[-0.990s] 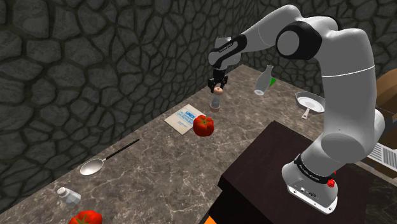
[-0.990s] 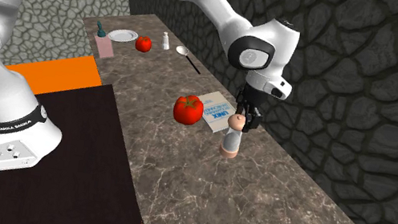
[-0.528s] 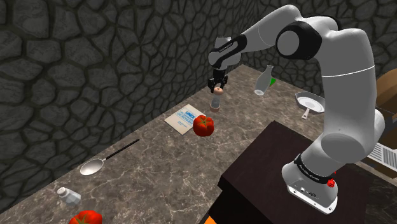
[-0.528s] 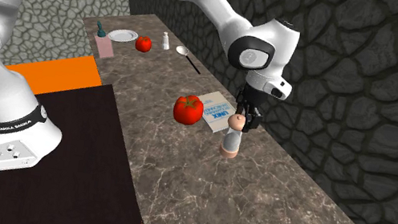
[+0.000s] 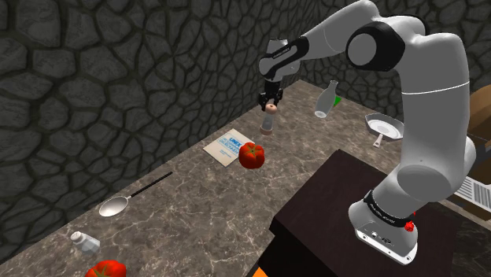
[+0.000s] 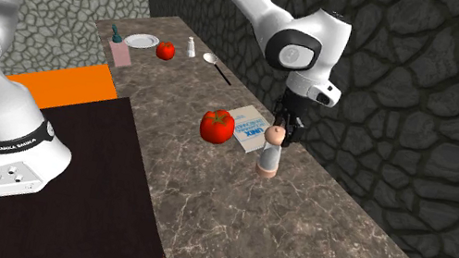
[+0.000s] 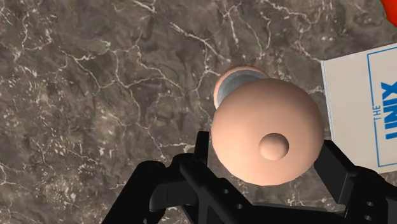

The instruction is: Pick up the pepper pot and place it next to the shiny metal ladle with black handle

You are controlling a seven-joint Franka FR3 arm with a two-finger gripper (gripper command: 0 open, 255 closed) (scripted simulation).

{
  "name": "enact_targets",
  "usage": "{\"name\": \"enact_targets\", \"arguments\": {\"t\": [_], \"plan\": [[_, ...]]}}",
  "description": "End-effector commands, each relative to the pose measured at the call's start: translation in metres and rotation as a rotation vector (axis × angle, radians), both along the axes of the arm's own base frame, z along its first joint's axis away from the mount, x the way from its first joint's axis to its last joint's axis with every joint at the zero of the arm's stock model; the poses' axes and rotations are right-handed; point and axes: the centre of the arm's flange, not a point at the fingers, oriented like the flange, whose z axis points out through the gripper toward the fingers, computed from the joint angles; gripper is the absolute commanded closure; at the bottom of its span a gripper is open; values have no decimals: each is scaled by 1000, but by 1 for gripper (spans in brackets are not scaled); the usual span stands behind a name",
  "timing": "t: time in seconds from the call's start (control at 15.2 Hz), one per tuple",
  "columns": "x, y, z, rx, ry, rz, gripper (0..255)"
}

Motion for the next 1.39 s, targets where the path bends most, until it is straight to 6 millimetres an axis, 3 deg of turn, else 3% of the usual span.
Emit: {"name": "enact_targets", "arguments": {"t": [0.0,1.32], "plan": [[1,2,11,0,0,0,255],[1,2,117,0,0,0,255]]}}
